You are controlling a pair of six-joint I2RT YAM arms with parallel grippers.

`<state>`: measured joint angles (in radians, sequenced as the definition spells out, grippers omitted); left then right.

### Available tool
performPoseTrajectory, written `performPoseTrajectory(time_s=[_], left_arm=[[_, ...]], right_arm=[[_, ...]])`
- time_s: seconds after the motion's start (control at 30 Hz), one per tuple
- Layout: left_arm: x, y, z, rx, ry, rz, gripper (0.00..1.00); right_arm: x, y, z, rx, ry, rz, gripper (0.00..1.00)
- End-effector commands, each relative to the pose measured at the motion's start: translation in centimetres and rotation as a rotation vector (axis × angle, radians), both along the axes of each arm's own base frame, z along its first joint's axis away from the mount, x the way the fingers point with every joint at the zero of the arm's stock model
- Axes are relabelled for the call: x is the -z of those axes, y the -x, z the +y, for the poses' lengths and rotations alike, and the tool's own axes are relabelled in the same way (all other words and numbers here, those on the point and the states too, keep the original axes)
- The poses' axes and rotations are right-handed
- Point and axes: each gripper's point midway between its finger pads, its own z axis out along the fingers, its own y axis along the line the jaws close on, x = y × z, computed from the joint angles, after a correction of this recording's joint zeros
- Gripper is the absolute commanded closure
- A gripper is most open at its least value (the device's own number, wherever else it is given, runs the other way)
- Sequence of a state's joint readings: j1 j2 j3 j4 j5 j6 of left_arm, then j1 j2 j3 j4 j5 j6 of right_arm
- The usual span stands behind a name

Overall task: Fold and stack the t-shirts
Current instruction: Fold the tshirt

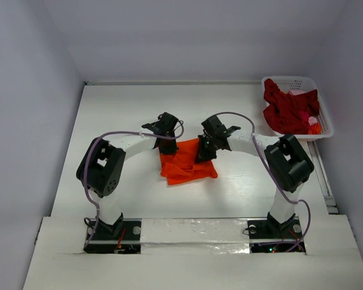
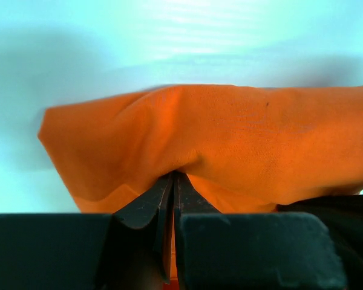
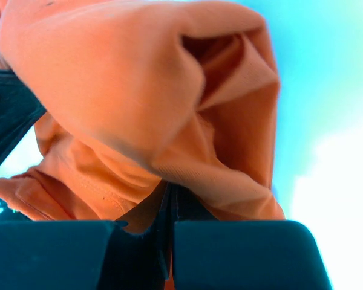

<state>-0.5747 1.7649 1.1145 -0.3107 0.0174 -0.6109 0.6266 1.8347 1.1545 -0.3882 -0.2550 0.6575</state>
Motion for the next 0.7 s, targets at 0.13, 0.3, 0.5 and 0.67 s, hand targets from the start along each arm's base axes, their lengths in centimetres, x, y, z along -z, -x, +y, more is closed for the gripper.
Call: performPoseTrajectory(time_s=[0.13, 0.3, 0.5, 0.67], left_arm=[[-0.9, -2.7, -0.4, 0.02, 0.002, -0.035, 1.0], [-0.8, -4.1, -1.0, 0.014, 0.014, -0.042, 1.0], [-0.2, -6.7, -1.0, 0.0, 0.016, -0.044, 1.0], [-1.1, -9.1, -1.4, -0.005, 0.026, -0.066, 1.0]], right_arm=[[-1.5, -2.6, 0.2, -0.021, -0.003, -0.064, 1.0], [-1.5, -2.9, 0.4, -0.026, -0.005, -0.068, 1.0], [-1.3, -3.0, 0.4, -0.023, -0.001, -0.072, 1.0], [-1.3, -3.6, 0.1, -0.004, 0.004, -0.077, 1.0]])
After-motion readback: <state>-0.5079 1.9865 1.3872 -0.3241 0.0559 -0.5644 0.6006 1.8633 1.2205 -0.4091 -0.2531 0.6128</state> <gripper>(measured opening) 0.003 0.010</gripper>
